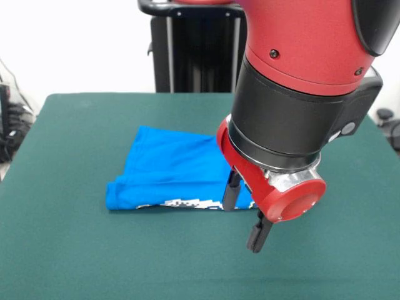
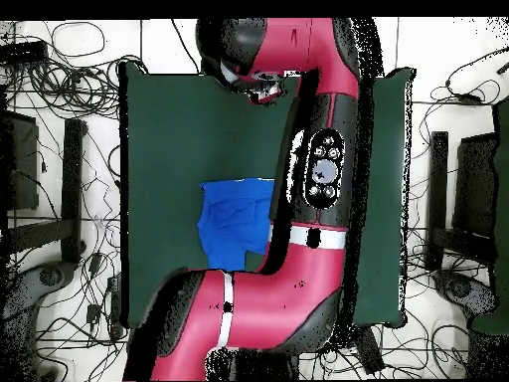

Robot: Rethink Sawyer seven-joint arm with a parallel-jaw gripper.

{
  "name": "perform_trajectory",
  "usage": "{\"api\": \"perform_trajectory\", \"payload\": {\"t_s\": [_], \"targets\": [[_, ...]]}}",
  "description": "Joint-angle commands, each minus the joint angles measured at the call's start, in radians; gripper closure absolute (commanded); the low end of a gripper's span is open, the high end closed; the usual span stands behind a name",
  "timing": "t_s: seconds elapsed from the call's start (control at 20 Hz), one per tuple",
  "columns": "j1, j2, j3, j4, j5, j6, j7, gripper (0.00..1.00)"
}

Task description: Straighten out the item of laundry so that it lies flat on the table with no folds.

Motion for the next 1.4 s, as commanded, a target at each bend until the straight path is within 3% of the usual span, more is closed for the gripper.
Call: {"api": "perform_trajectory", "payload": {"t_s": [0.05, 1.4], "targets": [[-0.031, -0.089, 0.06, 0.194, 0.072, 0.018, -0.389, 0.0], [-0.026, -0.11, 0.037, 0.291, 0.072, -0.05, -0.354, 0.0]]}}
